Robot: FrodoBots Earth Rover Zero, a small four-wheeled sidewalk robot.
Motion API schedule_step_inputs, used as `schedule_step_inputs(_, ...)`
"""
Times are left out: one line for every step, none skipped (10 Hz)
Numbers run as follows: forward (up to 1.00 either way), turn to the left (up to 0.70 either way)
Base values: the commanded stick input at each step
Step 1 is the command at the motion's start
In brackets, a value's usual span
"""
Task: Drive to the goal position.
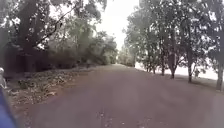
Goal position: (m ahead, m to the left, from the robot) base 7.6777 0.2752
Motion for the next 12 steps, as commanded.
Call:
schedule_step_inputs(0.70,-0.01)
schedule_step_inputs(0.70,-0.01)
schedule_step_inputs(0.70,-0.01)
schedule_step_inputs(0.70,-0.01)
schedule_step_inputs(0.70,-0.01)
schedule_step_inputs(0.70,-0.01)
schedule_step_inputs(0.70,-0.01)
schedule_step_inputs(0.70,-0.01)
schedule_step_inputs(0.70,-0.01)
schedule_step_inputs(0.70,-0.01)
schedule_step_inputs(0.70,-0.01)
schedule_step_inputs(0.70,-0.01)
